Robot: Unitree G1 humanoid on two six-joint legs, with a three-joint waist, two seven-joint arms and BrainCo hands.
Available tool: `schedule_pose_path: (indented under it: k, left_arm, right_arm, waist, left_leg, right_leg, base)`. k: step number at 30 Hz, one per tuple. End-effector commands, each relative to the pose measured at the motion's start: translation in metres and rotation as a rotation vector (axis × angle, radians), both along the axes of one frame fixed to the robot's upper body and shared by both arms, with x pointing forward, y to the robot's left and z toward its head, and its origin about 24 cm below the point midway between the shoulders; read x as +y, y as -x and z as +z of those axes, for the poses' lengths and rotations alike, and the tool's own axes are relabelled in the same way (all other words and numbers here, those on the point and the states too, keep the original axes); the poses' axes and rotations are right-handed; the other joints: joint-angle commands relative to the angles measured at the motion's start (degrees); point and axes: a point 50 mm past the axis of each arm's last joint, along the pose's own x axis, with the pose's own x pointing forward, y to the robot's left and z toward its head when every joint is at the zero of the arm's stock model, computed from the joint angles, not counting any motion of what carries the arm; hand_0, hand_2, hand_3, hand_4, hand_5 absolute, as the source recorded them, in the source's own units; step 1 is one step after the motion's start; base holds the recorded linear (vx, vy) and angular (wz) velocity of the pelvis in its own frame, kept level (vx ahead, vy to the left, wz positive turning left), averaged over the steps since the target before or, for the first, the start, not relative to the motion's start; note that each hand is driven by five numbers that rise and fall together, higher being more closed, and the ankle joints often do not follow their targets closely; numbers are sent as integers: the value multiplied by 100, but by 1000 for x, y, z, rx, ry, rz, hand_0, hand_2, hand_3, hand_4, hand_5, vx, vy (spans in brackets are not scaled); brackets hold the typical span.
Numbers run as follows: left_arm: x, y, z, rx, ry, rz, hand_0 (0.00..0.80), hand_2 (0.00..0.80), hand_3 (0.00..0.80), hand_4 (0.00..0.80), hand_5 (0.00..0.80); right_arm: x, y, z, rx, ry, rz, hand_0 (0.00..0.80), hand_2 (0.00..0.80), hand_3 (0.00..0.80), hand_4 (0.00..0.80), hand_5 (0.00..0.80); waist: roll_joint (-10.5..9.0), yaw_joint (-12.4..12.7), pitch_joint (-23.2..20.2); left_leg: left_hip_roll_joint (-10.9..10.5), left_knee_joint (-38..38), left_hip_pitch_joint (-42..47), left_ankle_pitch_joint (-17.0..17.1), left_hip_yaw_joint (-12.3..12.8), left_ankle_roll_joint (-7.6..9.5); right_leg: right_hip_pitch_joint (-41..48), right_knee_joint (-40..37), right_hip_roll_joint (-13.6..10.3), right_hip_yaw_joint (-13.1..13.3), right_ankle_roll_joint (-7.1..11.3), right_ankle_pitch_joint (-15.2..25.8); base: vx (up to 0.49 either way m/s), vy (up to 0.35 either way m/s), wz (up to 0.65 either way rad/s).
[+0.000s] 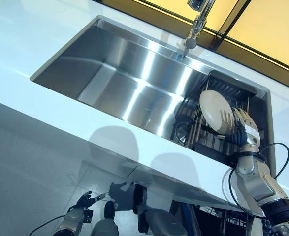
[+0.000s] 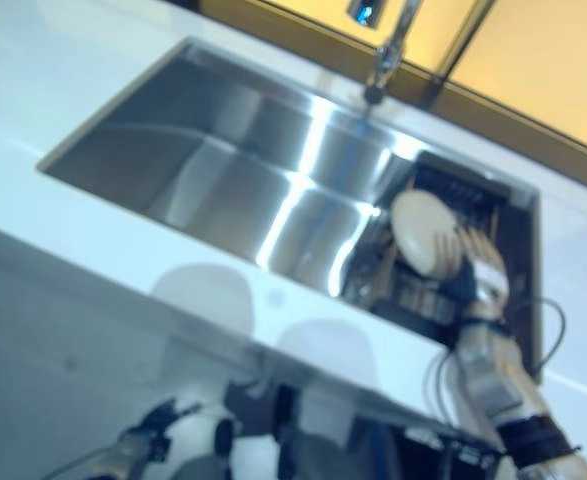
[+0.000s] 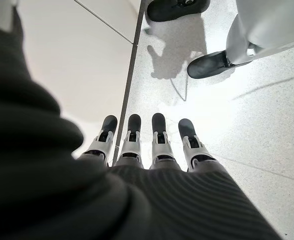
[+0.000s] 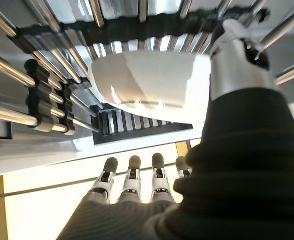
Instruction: Take plates into dishwasher
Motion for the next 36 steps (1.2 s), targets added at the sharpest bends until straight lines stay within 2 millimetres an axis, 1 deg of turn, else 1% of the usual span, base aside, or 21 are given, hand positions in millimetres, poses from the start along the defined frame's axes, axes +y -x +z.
schedule_pose_path:
  k: [1,7,15,19,29,36]
  left_arm:
    - [-5,-13,5,-37,13,-19,0,0,0,0,0]
    - [-7,-15,5,-32,9,-37,0,0,0,0,0]
    - [-4,-18,7,-29,-1,-41,0,0,0,0,0]
    - [-4,-20,8,-37,-3,-41,0,0,0,0,0]
    - [2,-19,10,-34,-20,-38,0,0,0,0,0]
    - [2,-19,10,-31,-22,-40,0,0,0,0,0]
  right_arm:
    - [13,-8,-7,2,-57,4,0,0,0,0,0]
    - [21,-18,-8,33,-54,8,0,0,0,0,0]
    - [24,-29,3,42,-30,25,0,0,0,0,0]
    - [25,-31,5,52,-27,35,0,0,0,0,0]
    - [27,-27,0,159,-16,98,0,0,0,0,0]
    - [24,-27,-11,212,-50,68,0,0,0,0,0]
  waist:
    - [427,159,56]
    - [419,236,52]
    - [368,308,68]
    - [357,319,81]
    - [297,318,93]
    - [257,308,55]
  left_leg:
    - [-143,-286,-194,-425,154,648]
    - [-161,-265,-221,-430,113,661]
    - [-168,-225,-262,-427,56,670]
    - [-172,-226,-289,-418,25,679]
    - [-160,-252,-287,-417,-8,678]
    - [-151,-245,-278,-424,19,666]
  right_leg:
    - [179,649,254,230,406,-1138]
    - [182,646,240,206,400,-1133]
    - [161,687,239,185,391,-1129]
    - [122,745,238,190,388,-1144]
    - [98,797,236,175,402,-1166]
    - [120,768,250,196,406,-1156]
  base:
    - [0,0,0]
    - [0,0,0]
    - [10,3,3]
    - [1,11,6]
    - [3,3,4]
    - [0,0,0]
